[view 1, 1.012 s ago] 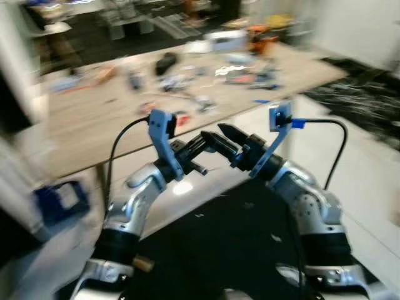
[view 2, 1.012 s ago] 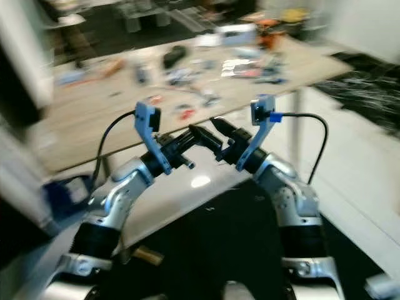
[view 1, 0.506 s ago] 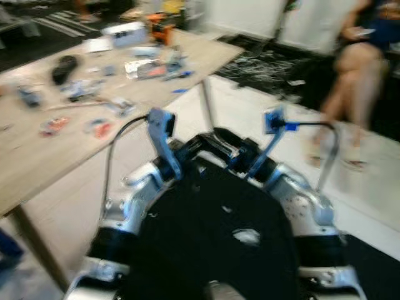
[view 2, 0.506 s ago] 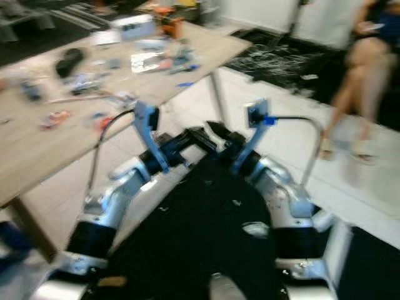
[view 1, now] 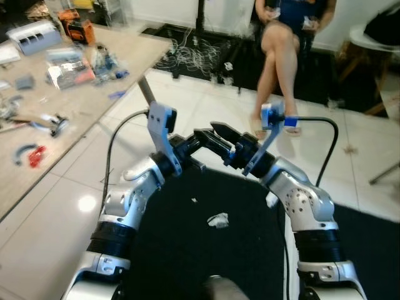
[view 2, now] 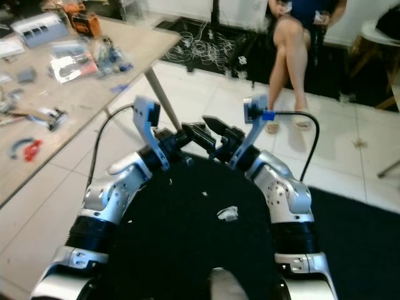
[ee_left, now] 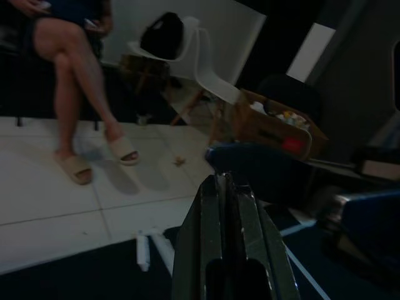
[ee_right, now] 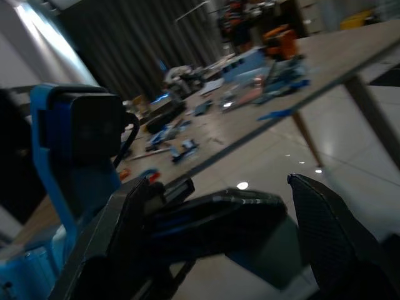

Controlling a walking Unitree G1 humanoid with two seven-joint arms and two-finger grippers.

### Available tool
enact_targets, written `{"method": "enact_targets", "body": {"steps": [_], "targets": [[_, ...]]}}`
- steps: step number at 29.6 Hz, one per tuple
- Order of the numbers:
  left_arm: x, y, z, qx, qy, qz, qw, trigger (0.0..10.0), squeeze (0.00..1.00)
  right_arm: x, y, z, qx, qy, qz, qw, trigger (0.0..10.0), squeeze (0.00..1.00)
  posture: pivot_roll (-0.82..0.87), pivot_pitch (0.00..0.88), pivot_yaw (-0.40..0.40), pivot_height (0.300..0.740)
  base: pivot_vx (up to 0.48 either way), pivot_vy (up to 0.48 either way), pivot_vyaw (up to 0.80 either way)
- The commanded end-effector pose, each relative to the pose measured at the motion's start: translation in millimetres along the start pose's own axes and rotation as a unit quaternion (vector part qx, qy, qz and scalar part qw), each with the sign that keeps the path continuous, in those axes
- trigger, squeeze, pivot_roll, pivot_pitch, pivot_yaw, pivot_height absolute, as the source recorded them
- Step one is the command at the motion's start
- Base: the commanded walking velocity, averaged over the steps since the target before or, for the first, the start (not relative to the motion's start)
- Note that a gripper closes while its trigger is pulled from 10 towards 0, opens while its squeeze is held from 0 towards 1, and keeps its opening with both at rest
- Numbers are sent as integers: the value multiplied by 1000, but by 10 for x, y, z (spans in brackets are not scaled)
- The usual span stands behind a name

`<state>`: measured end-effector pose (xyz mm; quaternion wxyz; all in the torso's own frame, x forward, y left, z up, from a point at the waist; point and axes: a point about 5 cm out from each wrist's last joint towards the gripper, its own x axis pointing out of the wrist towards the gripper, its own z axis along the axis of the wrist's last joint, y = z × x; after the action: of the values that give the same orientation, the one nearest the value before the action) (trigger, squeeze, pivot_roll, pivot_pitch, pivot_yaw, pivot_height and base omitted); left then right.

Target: Picking trash to rubbish bin

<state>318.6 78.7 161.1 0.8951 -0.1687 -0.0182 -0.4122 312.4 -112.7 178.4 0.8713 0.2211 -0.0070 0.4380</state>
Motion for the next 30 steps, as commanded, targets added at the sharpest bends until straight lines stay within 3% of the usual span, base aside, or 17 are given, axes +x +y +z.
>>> {"method": "enact_targets", "body": {"steps": [1, 30], "targets": [[-15, 9, -21, 6, 7, -3, 1000, 10000, 0, -9, -5, -2, -3, 6, -2, 1000, 10000, 0, -97, 0, 27, 740, 0, 0, -800], [-8, -1, -25, 7, 6, -7, 1000, 10000, 0, -10, -6, -6, -2, 8, -1, 1000, 10000, 0, -97, 0, 27, 740, 0, 0, -800]]}}
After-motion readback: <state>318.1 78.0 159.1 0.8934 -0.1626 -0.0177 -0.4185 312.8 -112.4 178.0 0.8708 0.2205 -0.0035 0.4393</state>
